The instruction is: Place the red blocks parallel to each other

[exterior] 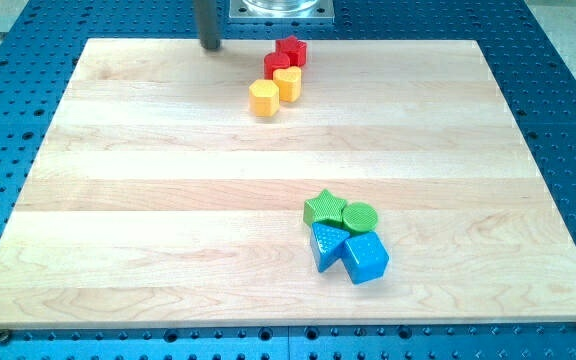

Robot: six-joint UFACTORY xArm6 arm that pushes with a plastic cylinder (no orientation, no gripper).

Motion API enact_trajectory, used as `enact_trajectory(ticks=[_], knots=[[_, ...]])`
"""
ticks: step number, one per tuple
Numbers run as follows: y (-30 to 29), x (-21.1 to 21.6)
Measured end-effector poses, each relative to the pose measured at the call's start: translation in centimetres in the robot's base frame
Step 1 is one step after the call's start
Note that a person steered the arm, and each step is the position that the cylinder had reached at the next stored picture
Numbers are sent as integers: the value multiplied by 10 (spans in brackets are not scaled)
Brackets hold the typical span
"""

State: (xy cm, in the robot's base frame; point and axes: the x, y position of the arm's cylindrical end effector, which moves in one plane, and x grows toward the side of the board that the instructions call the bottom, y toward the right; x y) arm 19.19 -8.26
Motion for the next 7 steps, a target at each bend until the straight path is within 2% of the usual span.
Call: enact_trajectory(ticks=[2,3,4,6,7], knots=[[66,5],[76,12],[113,12],[151,8],[110,19]])
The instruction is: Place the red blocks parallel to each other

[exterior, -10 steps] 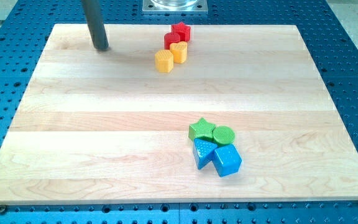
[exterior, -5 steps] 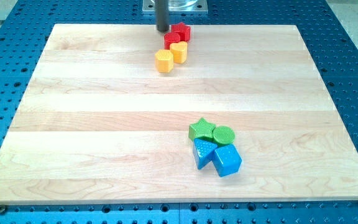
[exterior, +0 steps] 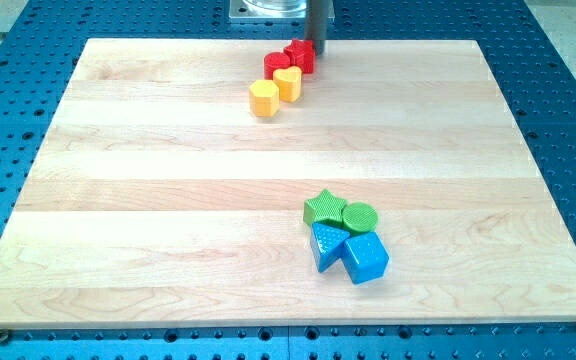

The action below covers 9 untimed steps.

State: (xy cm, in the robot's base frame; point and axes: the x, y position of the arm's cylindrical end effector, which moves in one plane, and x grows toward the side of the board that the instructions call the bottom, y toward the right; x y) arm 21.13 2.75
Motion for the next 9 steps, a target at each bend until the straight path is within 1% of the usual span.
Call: enact_trajectory(ticks=[1,2,3,4,6,7,8,9], knots=[[-49,9],[-117,16],[-90,-2],[-60,7],[-17,110],[26,111],[20,70],[68,79]])
